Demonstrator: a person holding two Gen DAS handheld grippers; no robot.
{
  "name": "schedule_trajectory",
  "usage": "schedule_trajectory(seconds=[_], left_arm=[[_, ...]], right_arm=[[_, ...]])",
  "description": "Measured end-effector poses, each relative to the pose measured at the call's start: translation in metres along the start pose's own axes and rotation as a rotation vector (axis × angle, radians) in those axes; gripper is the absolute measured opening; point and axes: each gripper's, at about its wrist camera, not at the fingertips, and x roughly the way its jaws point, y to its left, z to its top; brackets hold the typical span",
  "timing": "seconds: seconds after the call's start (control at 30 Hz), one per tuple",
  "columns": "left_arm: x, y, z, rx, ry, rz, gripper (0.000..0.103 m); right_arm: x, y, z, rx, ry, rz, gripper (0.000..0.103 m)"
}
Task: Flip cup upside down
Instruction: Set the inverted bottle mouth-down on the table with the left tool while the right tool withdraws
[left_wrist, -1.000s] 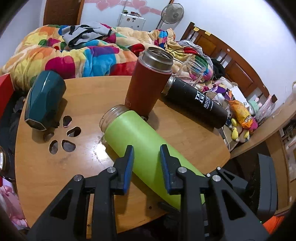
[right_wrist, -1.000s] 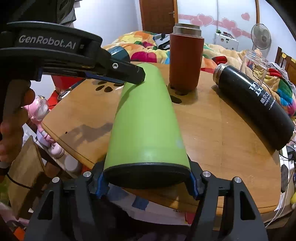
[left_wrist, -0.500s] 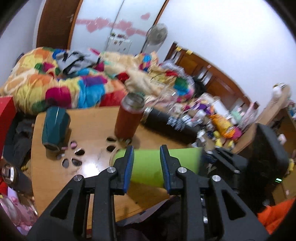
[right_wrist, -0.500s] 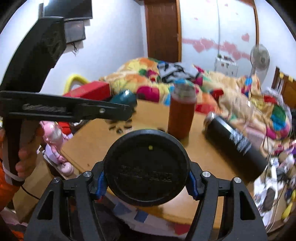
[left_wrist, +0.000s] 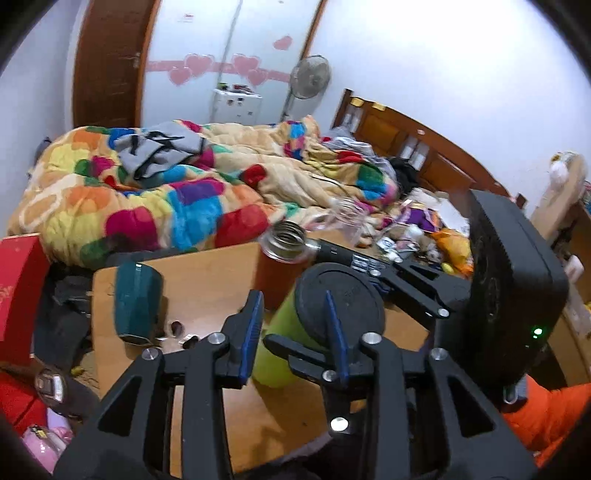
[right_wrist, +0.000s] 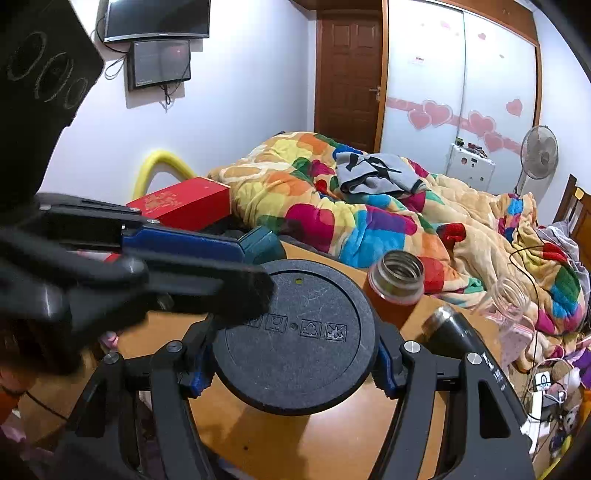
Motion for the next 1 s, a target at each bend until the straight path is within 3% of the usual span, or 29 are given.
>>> schedule_trajectory(seconds=[0.1,0.23,0.5,0.67,0.87,0.93,1.0], left_arm=[[0.002,0.01,0.001,-0.027,-0.021,0.043,0.036],[0.005,0.021,0.002,-0.065,-0.023,0.032,0.041],[0.001,0.012,0.004,-0.029,-0.033,0.097,0.044],[-0.027,-0.013,0.006,0.024,-0.116,0.141,0.048],[-0.066,-0.05,-0.001,0.09,-0.221,0.234,0.068],[-0.076,-0.06,-0.004,0.095,-0.253,0.258,0.087],[-0.083,-0.067,-0.009,0.091,-0.278,0.273,0.099]], right_arm=[[0.009,0.0,0.006,0.012,0.023,-0.001,0.063],[0.015,-0.003,-0.001,0.051,0.059,0.023,0.063],[-0.011,-0.013,-0.024,0.099,0.083,0.013,0.063],[-0.041,-0.025,-0.022,0.128,0.05,-0.011,0.066],[-0.093,-0.037,-0.009,0.162,-0.074,-0.064,0.08],[-0.11,-0.038,-0.004,0.165,-0.118,-0.091,0.084],[-0.127,-0.038,-0.001,0.169,-0.158,-0.113,0.09]])
